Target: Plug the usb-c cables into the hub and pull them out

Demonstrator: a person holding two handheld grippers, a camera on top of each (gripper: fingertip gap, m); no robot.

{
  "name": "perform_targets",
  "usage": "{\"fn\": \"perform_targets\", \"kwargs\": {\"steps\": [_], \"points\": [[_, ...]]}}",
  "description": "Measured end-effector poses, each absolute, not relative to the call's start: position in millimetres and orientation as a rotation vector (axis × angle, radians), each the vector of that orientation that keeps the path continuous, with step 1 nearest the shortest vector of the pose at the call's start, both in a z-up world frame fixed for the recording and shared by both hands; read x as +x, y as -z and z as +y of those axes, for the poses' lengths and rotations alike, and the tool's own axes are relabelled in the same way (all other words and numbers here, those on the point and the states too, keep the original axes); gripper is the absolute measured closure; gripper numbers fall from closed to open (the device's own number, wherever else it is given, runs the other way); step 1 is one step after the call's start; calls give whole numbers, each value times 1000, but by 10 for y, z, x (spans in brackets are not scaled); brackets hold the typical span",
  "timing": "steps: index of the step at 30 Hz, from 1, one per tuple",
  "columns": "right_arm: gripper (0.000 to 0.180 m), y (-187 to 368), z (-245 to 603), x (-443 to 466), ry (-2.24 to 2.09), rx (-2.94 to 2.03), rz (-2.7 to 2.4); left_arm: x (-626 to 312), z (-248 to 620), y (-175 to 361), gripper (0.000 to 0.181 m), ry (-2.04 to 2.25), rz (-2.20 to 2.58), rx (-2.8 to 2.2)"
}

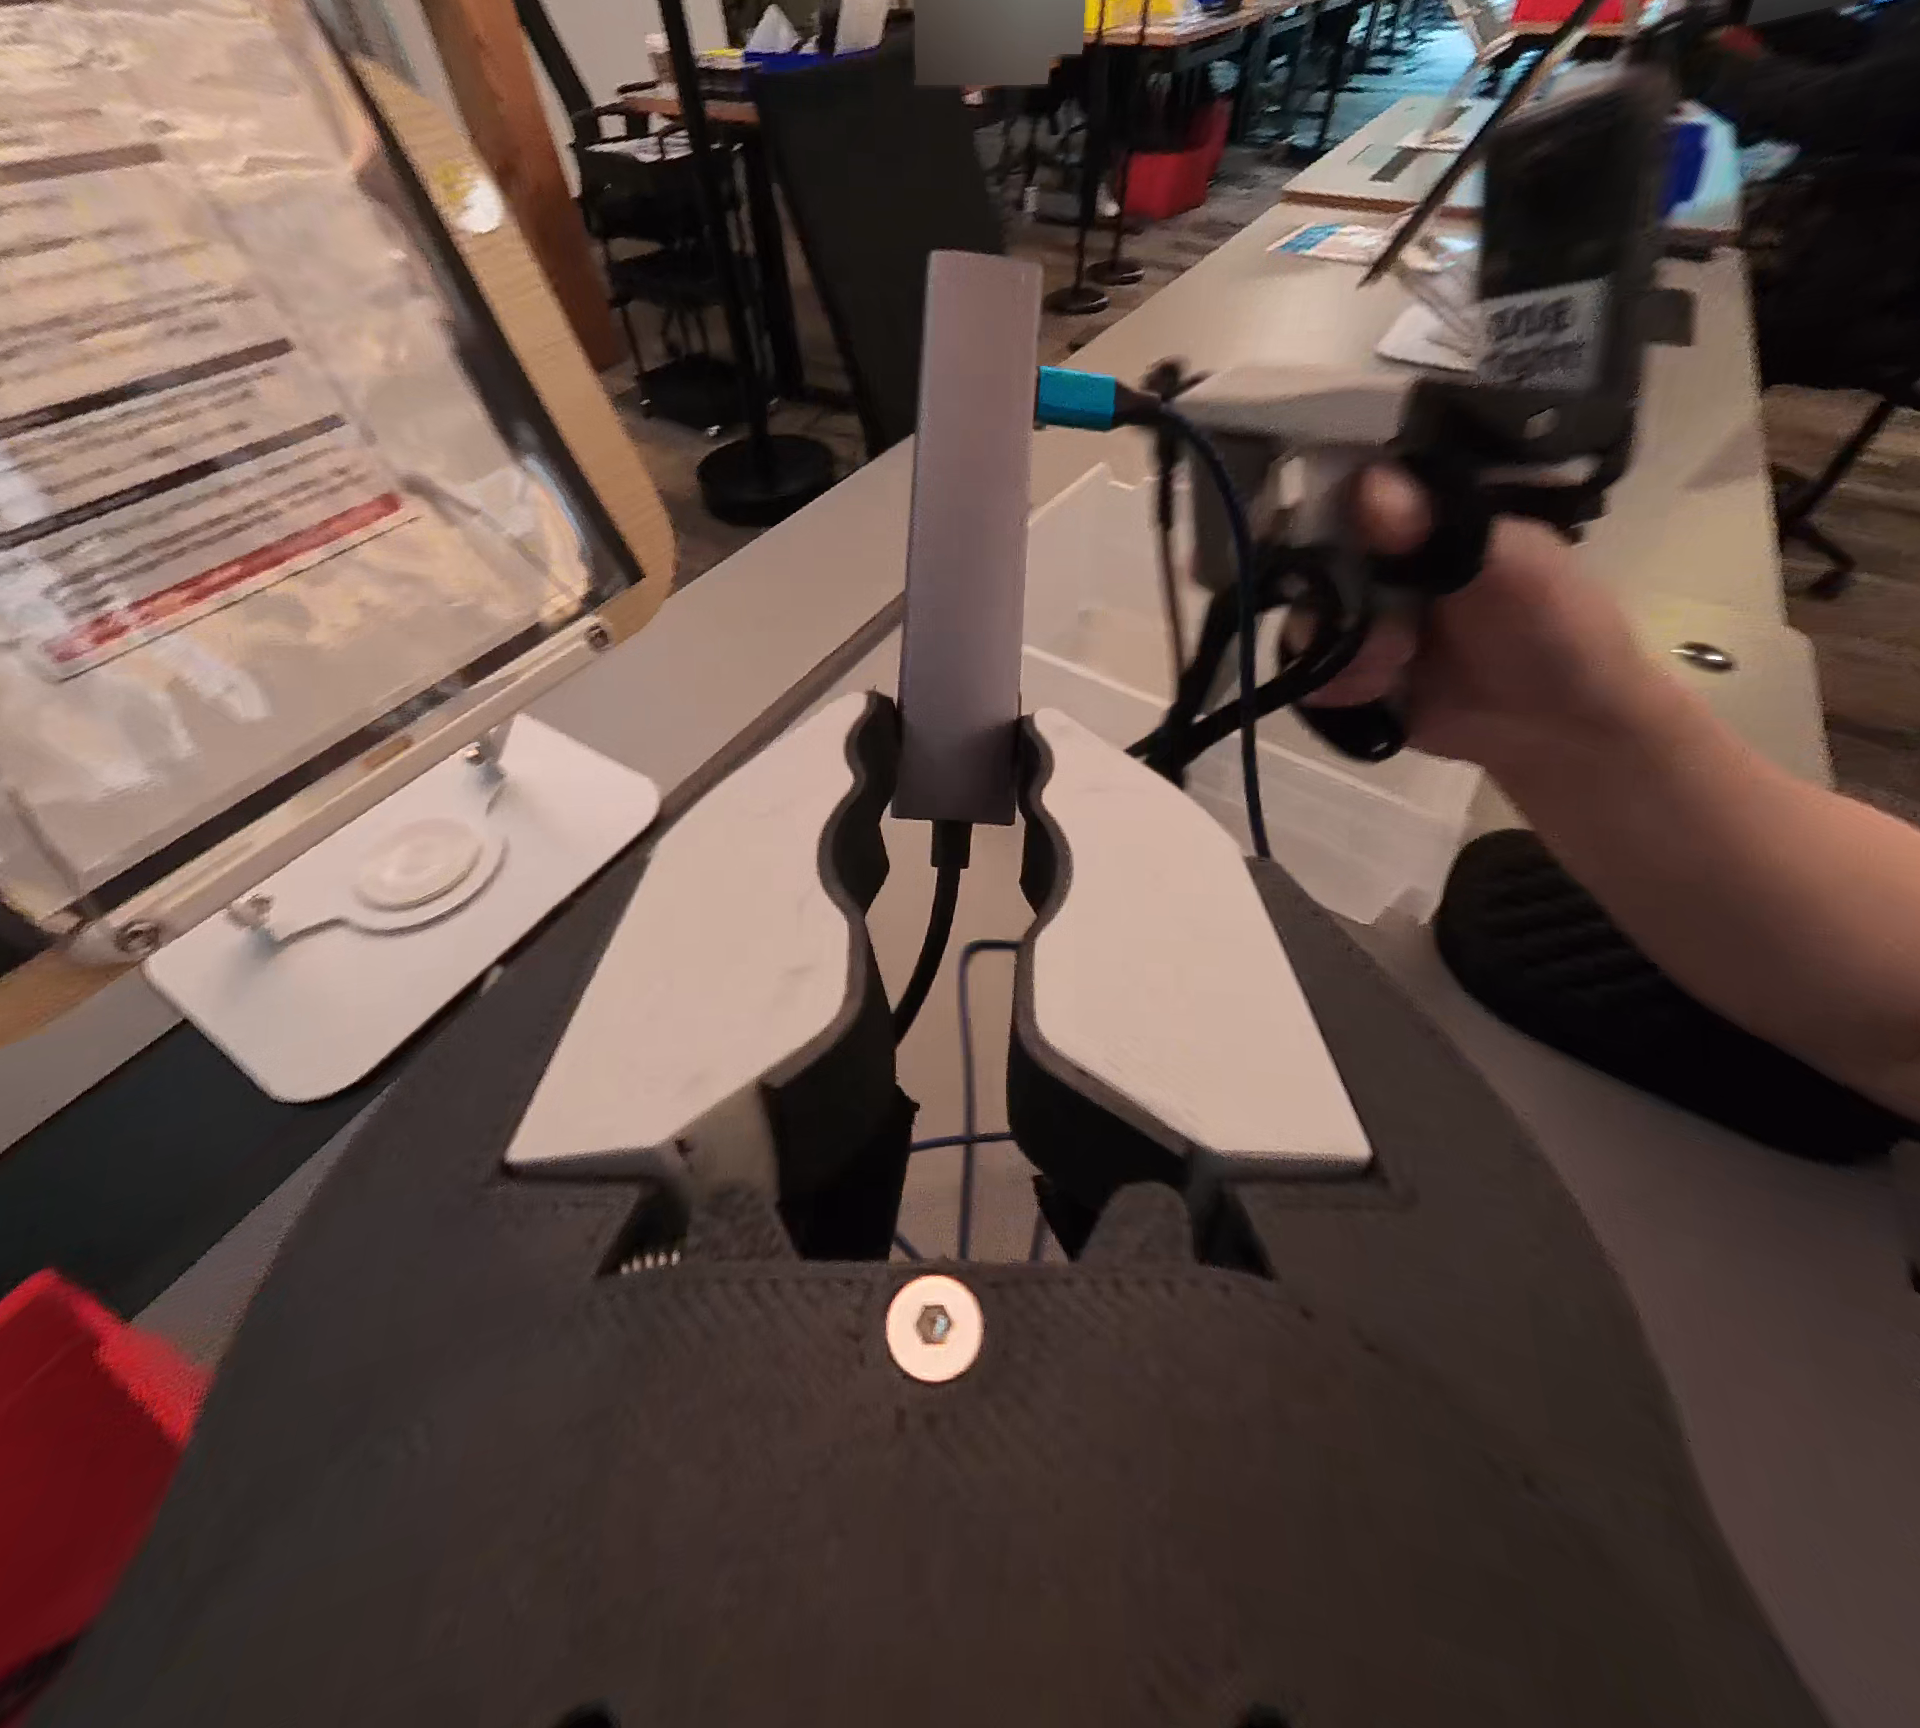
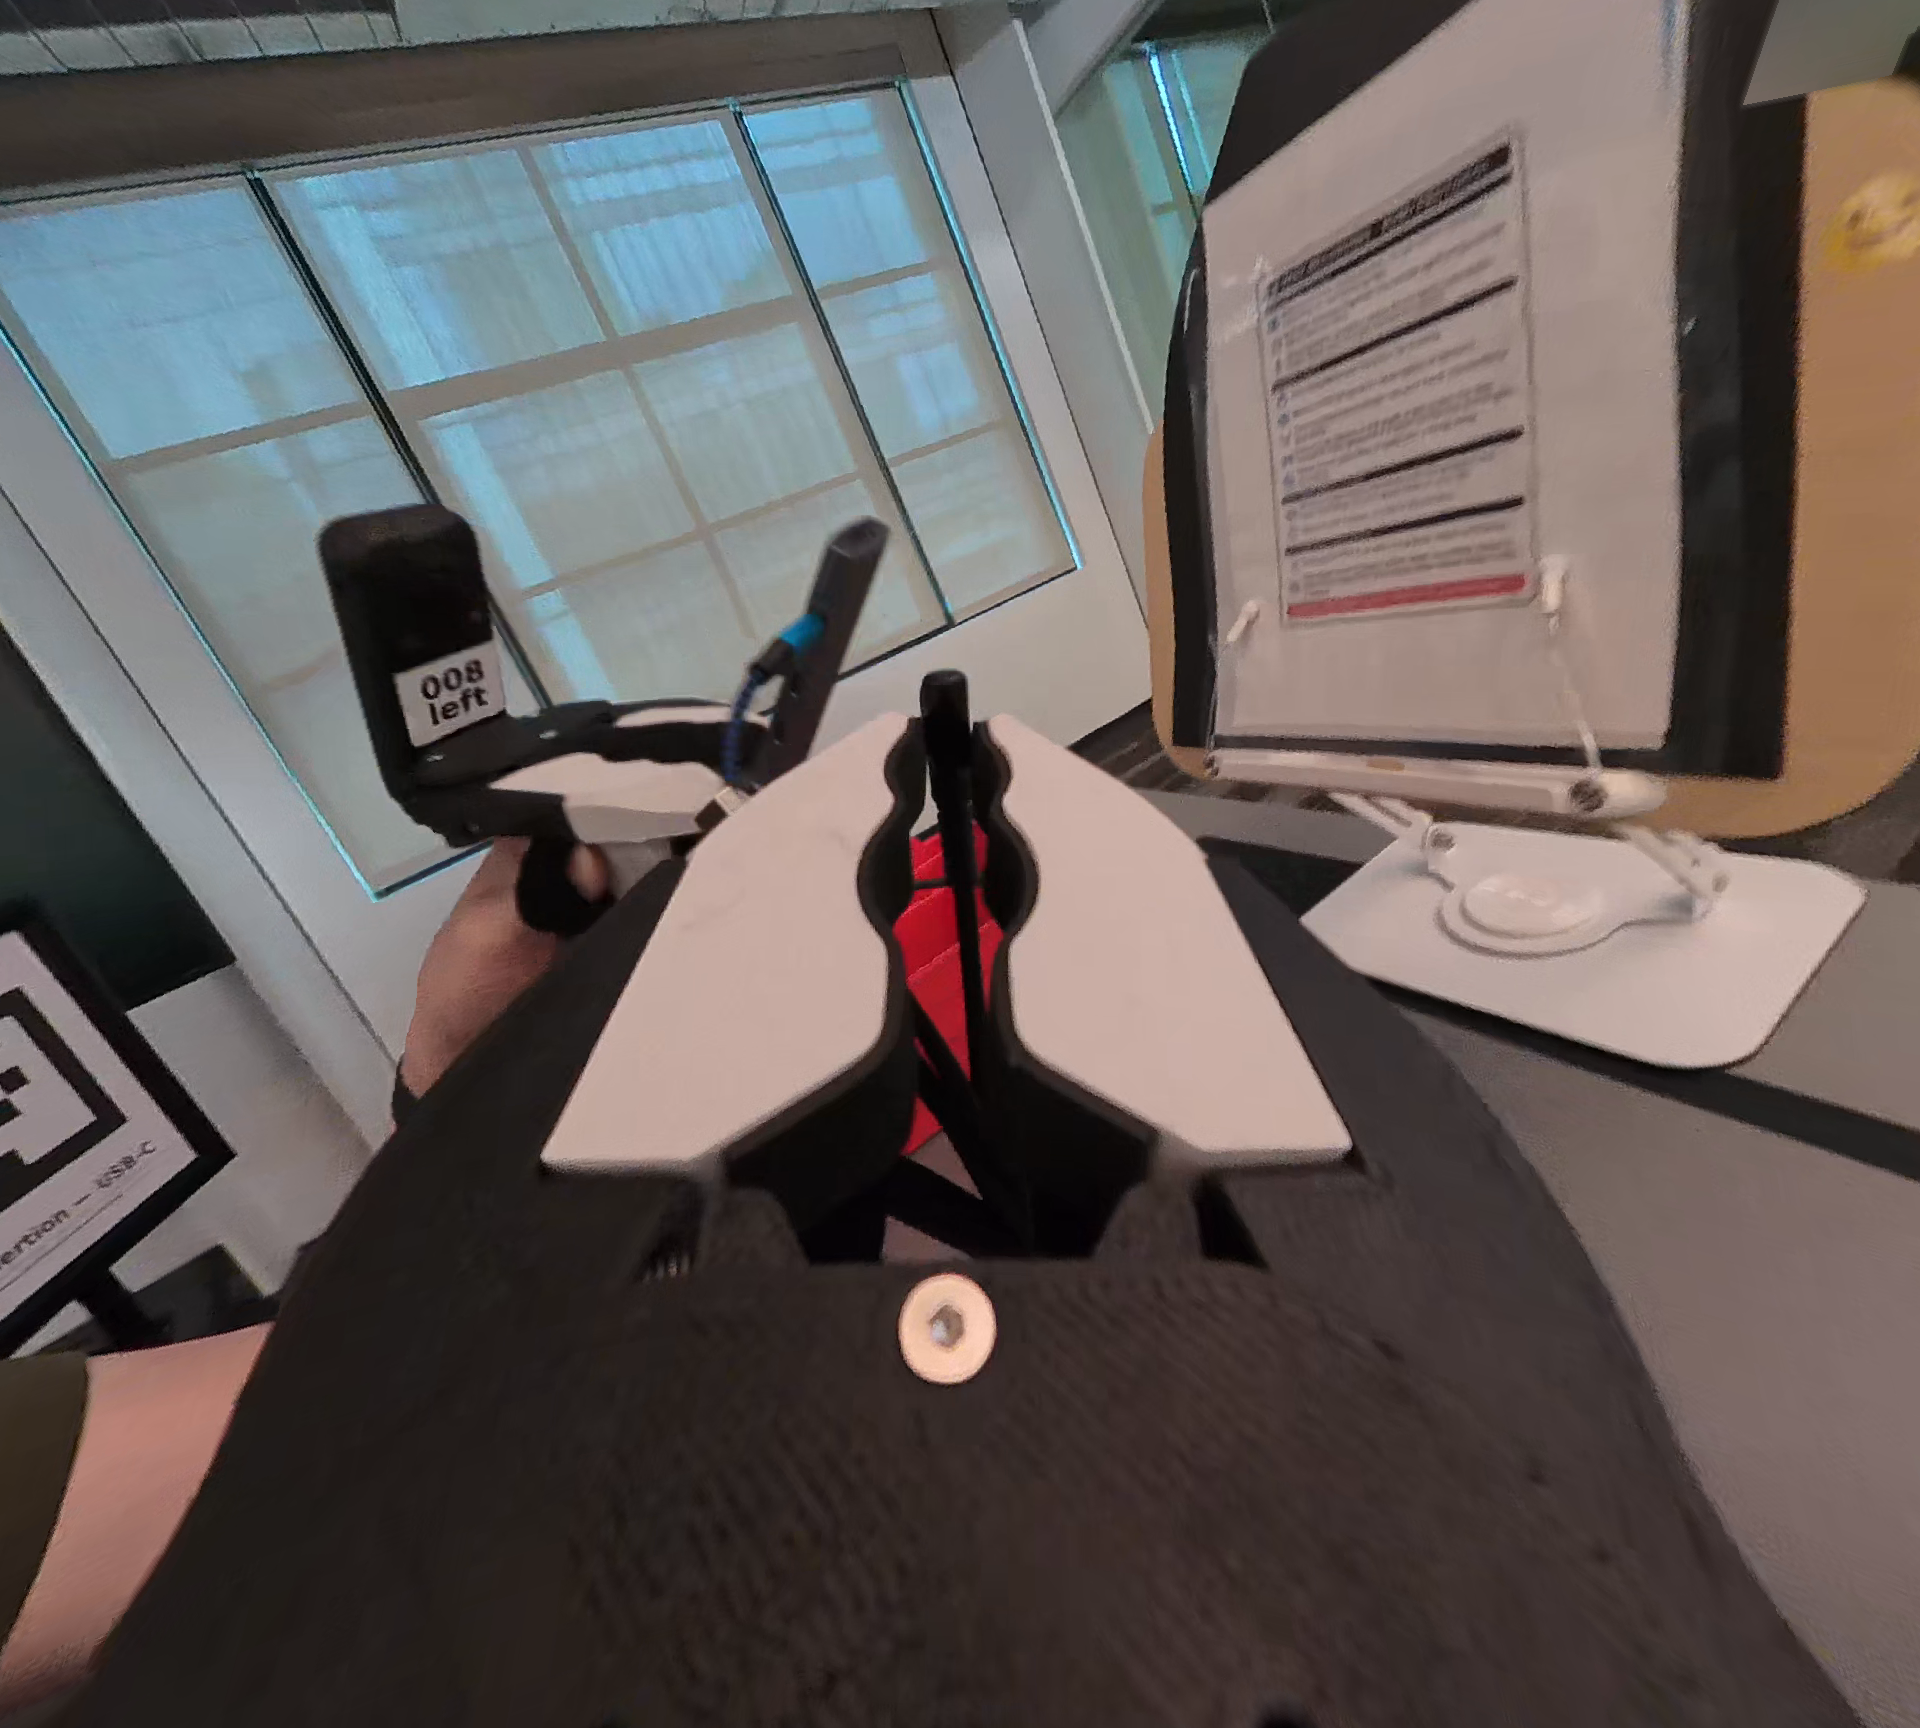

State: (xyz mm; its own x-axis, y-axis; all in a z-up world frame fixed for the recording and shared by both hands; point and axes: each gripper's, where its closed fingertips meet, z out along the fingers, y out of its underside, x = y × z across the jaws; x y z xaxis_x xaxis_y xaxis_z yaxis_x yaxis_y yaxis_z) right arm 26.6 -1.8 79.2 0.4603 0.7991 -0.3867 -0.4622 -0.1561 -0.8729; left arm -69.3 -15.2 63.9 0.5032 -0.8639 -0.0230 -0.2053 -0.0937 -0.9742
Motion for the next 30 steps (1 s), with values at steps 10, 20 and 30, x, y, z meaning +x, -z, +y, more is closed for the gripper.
{"fn": "perform_targets", "kwargs": {"steps": [10, 20, 30], "points": [[172, -420, -38, -232, -1397, -1409, -377, -391, -350, -425, 159, 702, 1106, -1623], [172, -175, -139, -483, -1604, -1557, -469, -345, -280, -246, 158, 407, 1208, -1587], [172, -152, -187, -505, -1613, -1520, -576, -337, -314, -204, 158, 275, 1268, -1497]]}}
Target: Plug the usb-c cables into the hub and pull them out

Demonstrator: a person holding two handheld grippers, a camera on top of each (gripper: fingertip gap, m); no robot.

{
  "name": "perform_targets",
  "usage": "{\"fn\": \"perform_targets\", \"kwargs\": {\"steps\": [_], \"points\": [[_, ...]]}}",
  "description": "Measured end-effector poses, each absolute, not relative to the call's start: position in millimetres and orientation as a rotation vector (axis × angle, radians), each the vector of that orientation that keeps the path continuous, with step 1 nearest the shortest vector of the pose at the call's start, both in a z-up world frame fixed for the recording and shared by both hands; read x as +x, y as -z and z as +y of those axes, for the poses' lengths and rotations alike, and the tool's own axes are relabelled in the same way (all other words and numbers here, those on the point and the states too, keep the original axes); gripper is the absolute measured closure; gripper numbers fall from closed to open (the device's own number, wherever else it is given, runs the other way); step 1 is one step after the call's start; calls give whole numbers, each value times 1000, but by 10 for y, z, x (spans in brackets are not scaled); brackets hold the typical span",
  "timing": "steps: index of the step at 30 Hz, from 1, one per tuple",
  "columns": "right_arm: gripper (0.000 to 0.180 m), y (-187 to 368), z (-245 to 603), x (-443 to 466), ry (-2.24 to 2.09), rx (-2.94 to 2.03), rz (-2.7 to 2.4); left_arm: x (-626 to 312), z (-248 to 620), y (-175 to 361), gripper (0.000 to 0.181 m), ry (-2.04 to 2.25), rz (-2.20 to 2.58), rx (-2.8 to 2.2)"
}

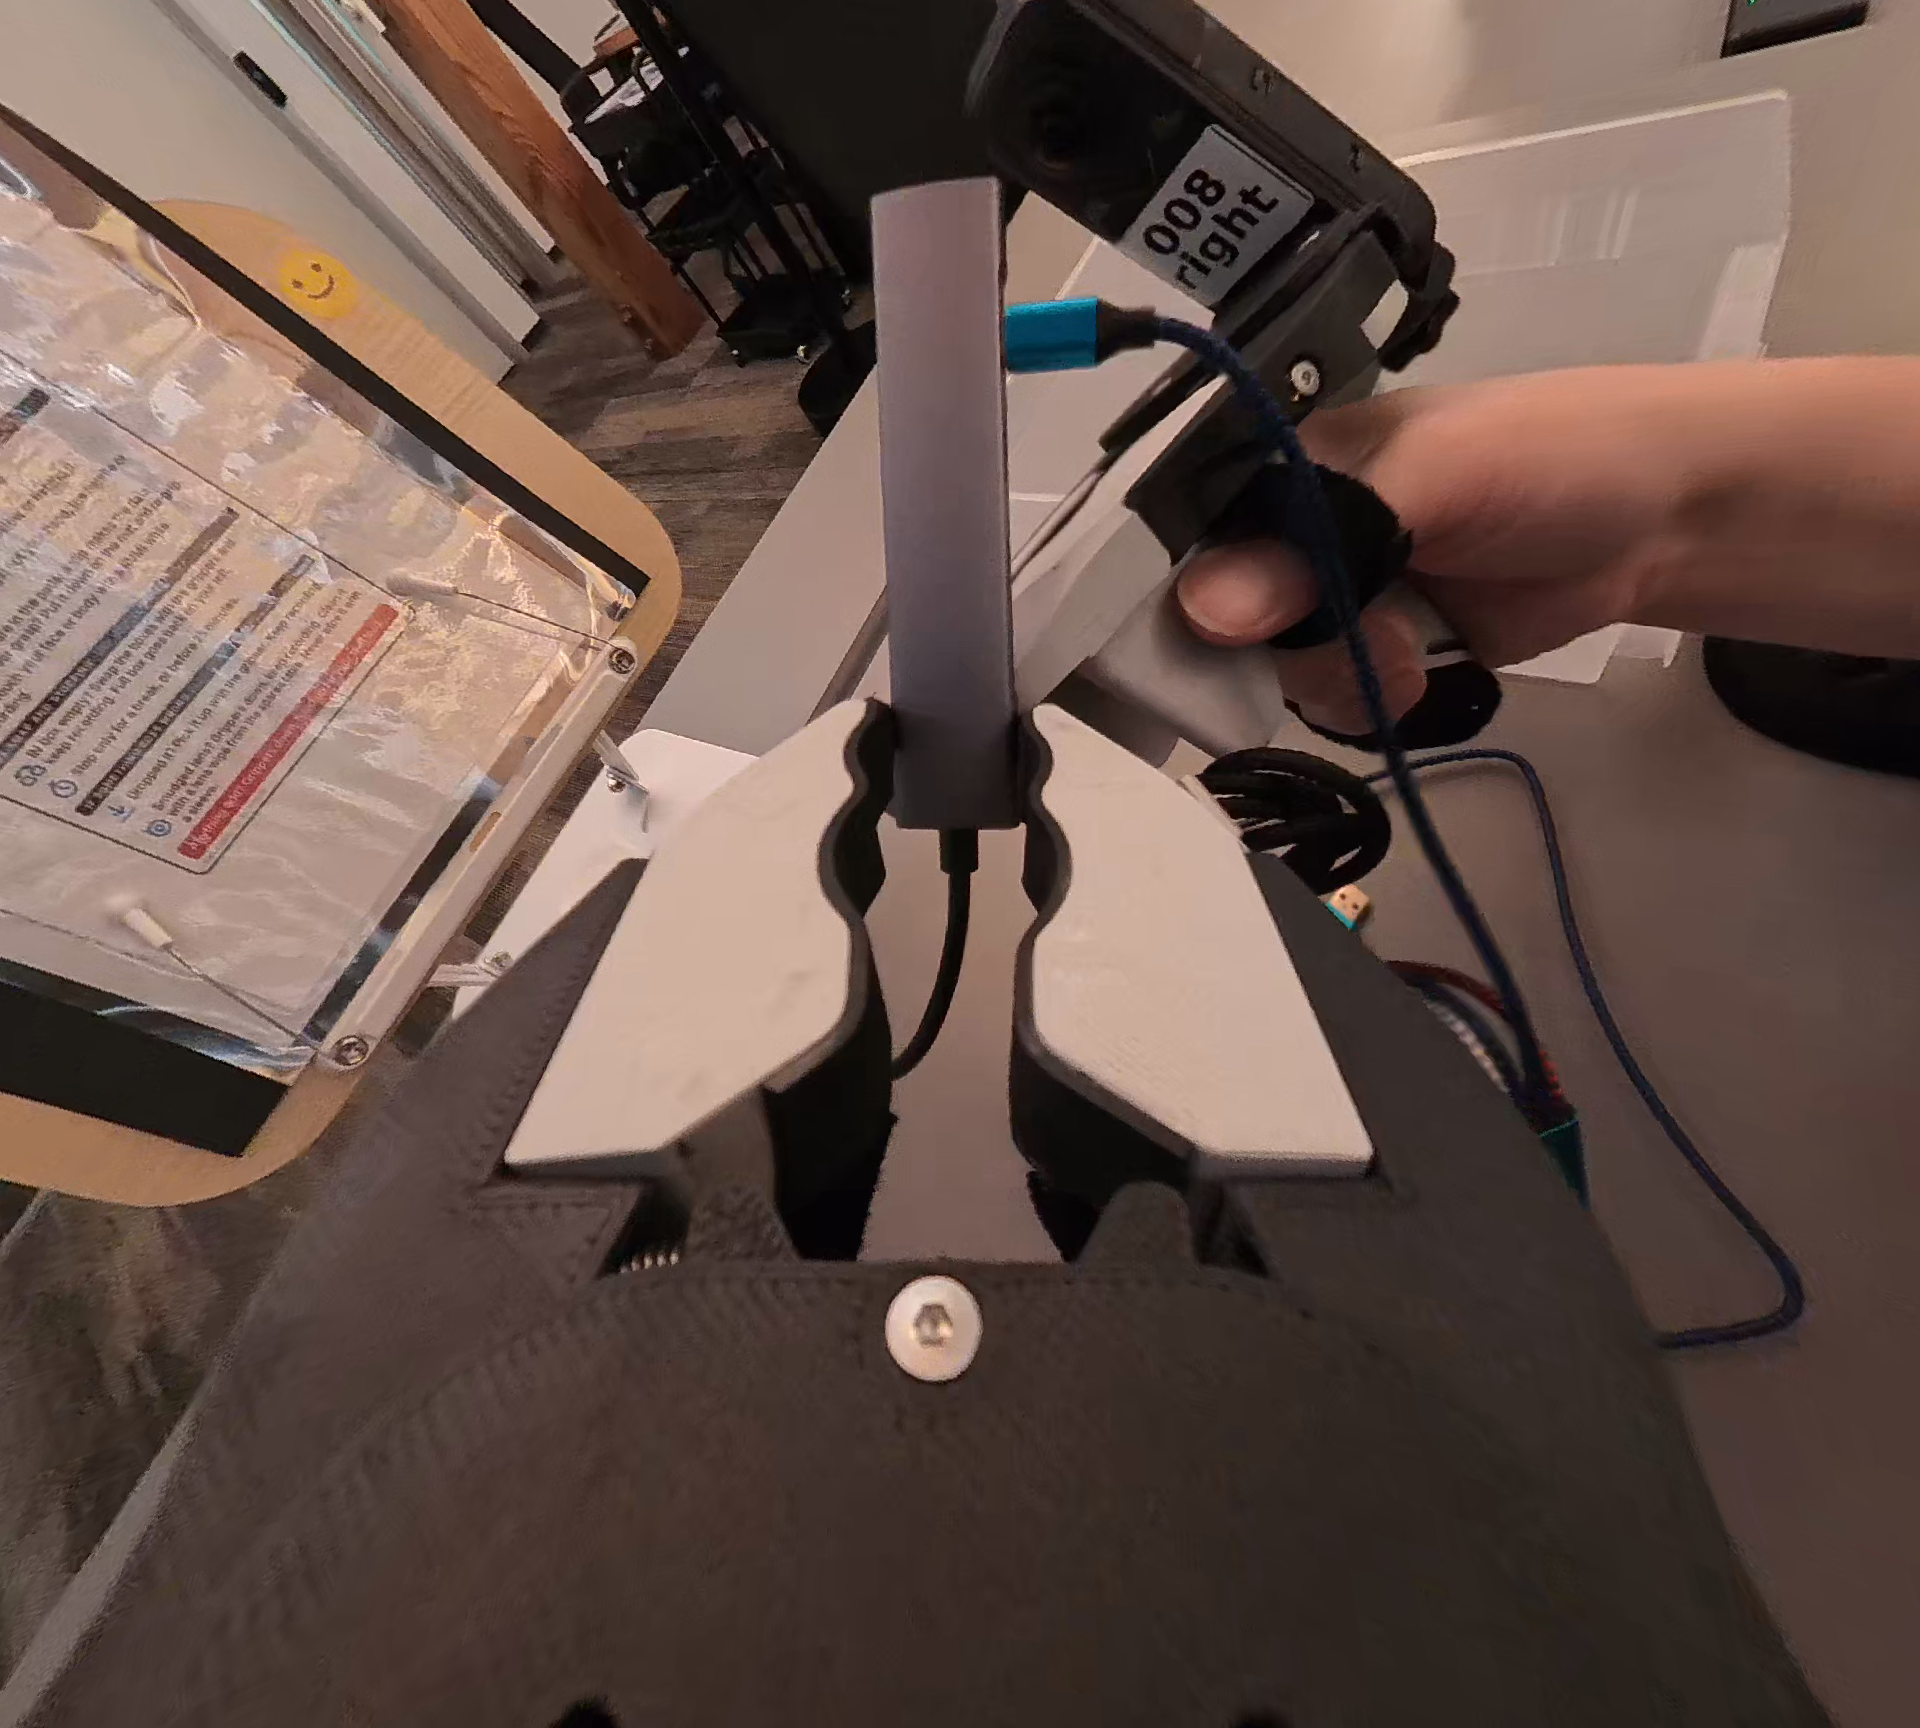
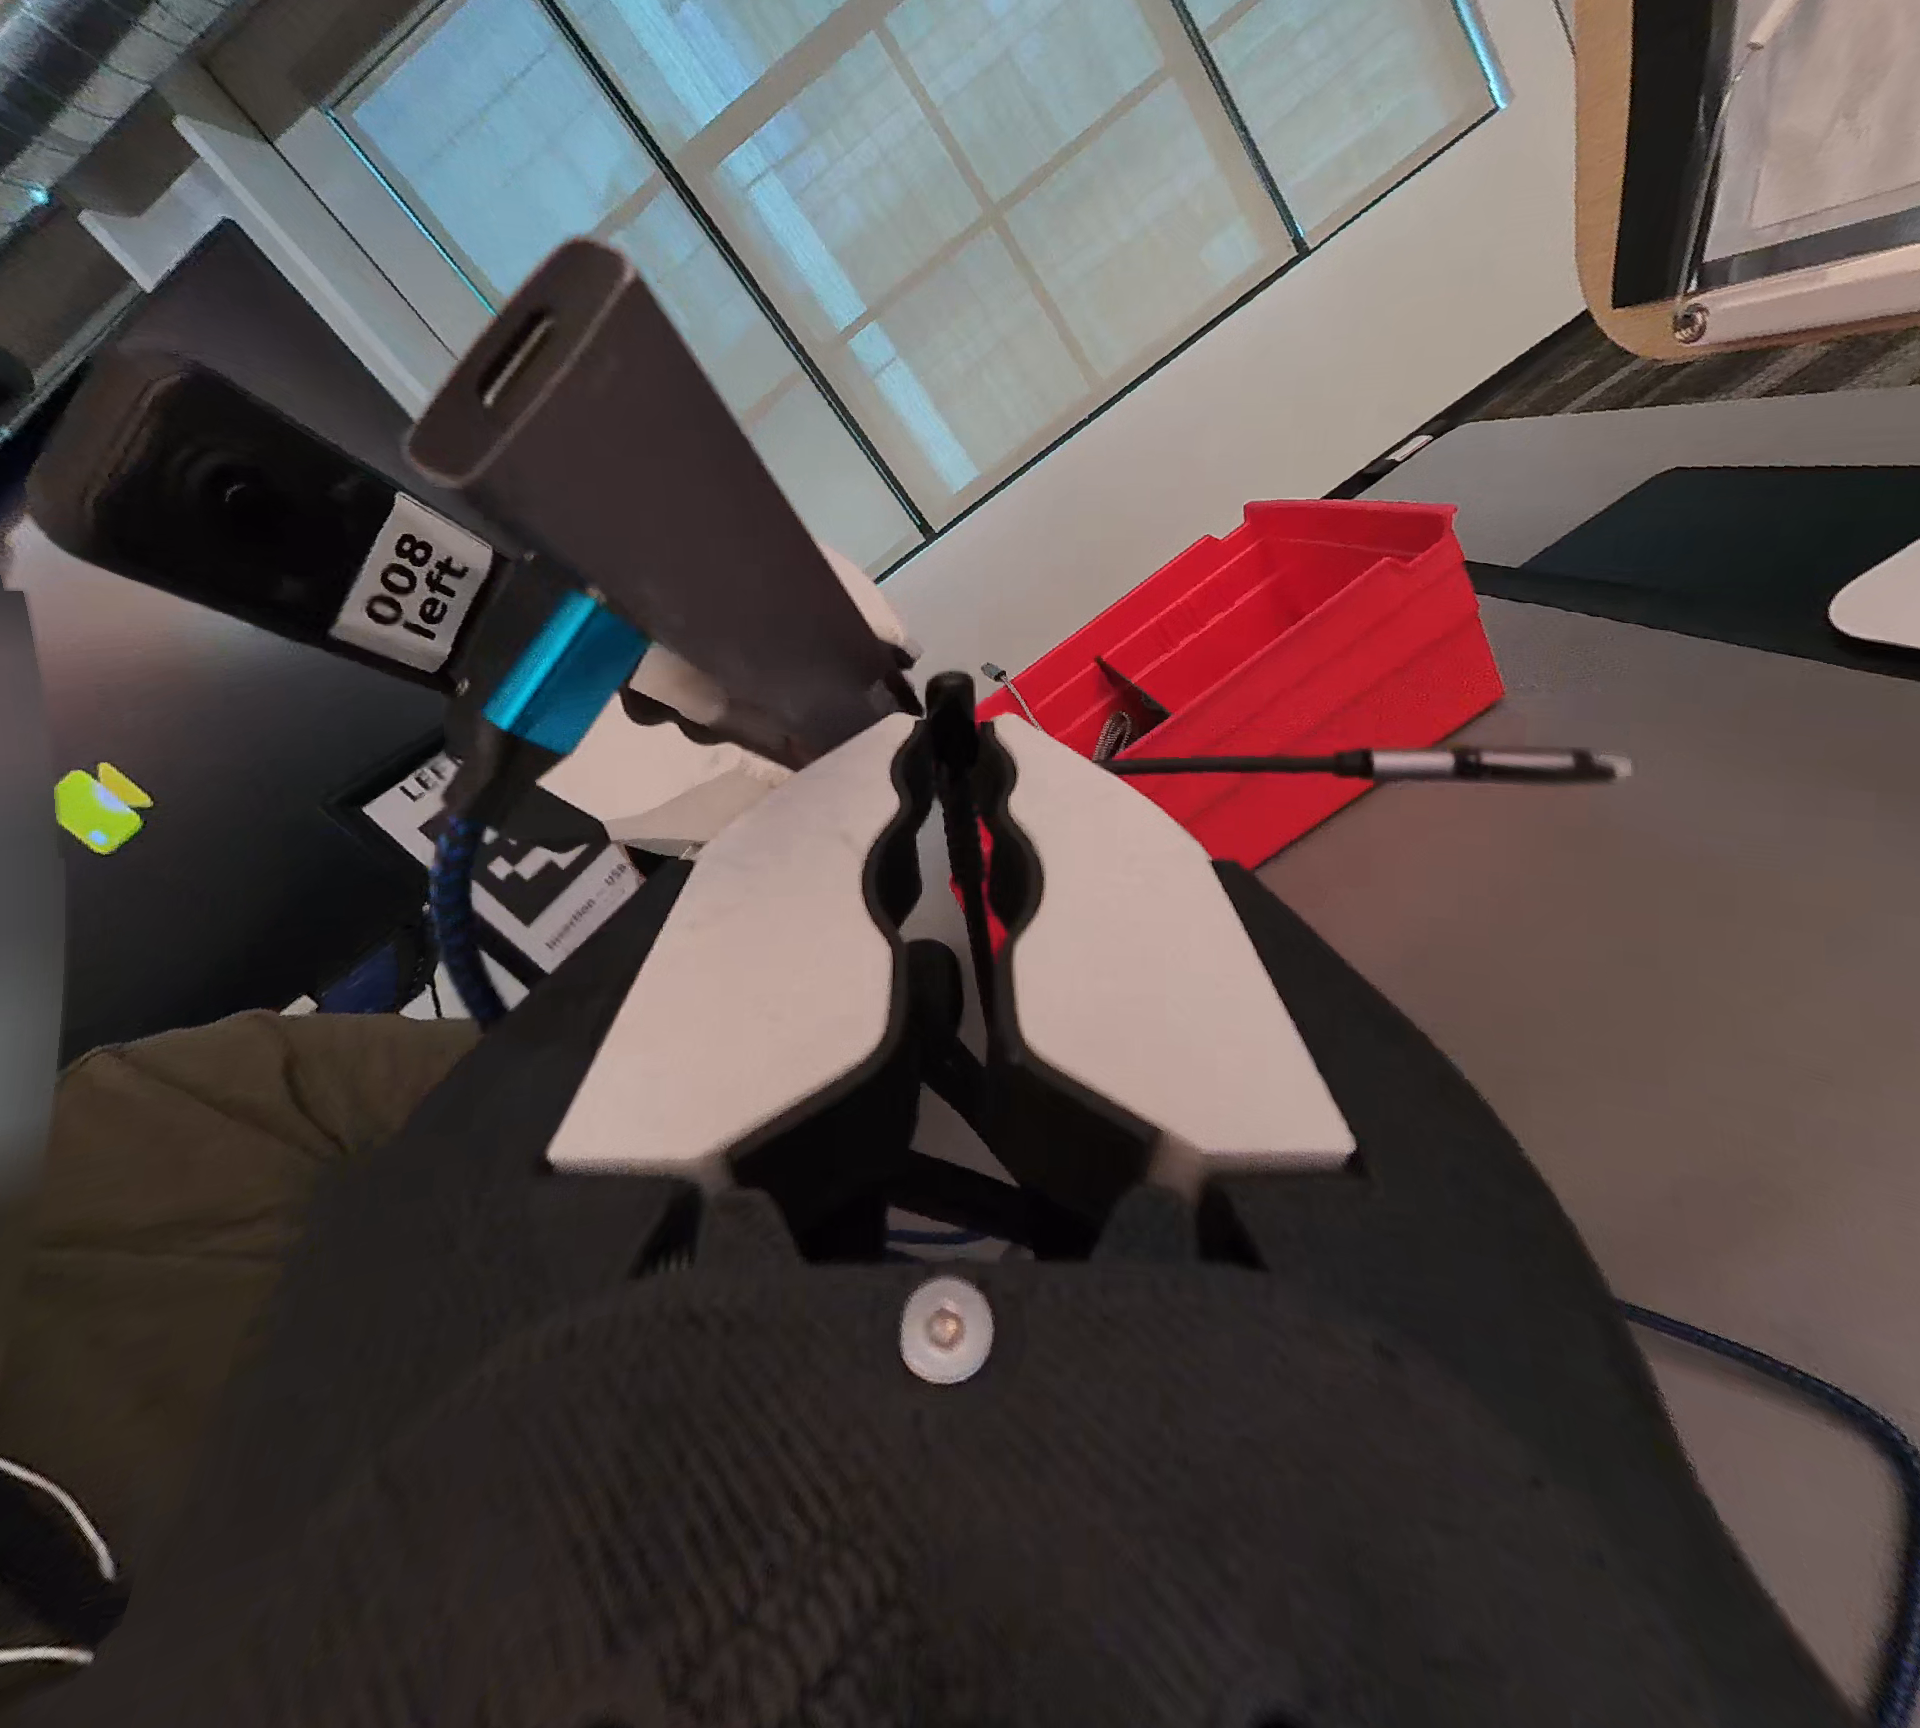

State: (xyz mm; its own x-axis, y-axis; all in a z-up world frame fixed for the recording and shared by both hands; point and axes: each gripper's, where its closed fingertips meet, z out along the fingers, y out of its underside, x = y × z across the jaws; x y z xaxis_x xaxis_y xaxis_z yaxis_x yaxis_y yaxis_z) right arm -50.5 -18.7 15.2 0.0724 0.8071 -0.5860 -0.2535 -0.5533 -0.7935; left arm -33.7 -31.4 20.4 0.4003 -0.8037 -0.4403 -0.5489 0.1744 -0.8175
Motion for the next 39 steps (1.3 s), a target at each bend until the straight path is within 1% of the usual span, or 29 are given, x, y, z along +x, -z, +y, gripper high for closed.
{"fn": "perform_targets", "kwargs": {"steps": [6, 11, 18, 29, 32, 34, 39], "points": [[172, -103, -193, -521, -1431, -1488, -714, -333, -316, -116, 159, 181, 1321, -1435], [172, -78, -176, -498, -1360, -1504, -750, -323, -303, -91, 159, 148, 1337, -1437], [172, -60, -78, -395, -1192, -1572, -738, -333, -213, -74, 160, 14, 1311, -1421], [172, -107, 73, -195, -1009, -1574, -681, -289, -178, -203, 161, 34, 1207, -1360], [172, -197, 95, -124, -995, -1528, -636, -319, -165, -283, 163, 7, 1169, -1324], [172, -242, 73, -118, -1020, -1501, -637, -322, -174, -280, 169, 10, 1175, -1326], [172, -264, 29, -172, -1104, -1455, -640, -321, -152, -233, 171, -45, 1190, -1331]]}}
